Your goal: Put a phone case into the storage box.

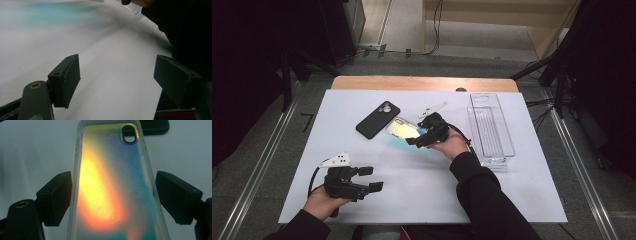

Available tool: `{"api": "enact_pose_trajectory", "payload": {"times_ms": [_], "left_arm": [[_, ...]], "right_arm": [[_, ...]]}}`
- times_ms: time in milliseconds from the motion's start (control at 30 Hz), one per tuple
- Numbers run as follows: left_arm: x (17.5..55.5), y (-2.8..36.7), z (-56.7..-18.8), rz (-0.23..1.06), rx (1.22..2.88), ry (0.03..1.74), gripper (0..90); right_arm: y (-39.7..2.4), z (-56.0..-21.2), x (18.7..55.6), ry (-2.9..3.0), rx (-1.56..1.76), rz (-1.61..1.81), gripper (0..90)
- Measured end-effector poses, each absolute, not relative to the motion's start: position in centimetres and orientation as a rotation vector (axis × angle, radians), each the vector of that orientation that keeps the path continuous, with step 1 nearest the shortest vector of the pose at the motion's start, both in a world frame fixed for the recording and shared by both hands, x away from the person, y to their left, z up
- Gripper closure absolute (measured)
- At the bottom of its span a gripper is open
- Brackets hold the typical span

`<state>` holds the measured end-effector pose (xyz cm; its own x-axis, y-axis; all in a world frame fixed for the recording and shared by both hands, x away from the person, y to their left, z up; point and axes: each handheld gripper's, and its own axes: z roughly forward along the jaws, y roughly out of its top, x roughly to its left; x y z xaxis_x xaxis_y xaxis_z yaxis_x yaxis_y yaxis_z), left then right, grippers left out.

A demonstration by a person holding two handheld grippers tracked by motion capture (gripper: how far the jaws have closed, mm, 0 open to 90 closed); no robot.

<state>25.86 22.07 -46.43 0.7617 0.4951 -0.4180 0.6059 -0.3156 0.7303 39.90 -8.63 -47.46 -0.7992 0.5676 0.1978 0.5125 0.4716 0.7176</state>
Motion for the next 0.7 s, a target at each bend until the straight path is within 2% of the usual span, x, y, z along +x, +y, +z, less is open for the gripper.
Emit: {"api": "enact_pose_trajectory", "payload": {"times_ms": [267, 700], "left_arm": [[26.0, 22.1, -46.4, -0.175, 1.974, 0.861, 21.9], [26.0, 21.4, -46.1, -0.178, 1.959, 0.891, 22.0]], "right_arm": [[-10.0, -45.4, 38.6, 2.639, 1.069, 1.307, 15.2], [-12.3, -43.2, 34.0, 2.647, 1.121, 1.336, 15.2]]}}
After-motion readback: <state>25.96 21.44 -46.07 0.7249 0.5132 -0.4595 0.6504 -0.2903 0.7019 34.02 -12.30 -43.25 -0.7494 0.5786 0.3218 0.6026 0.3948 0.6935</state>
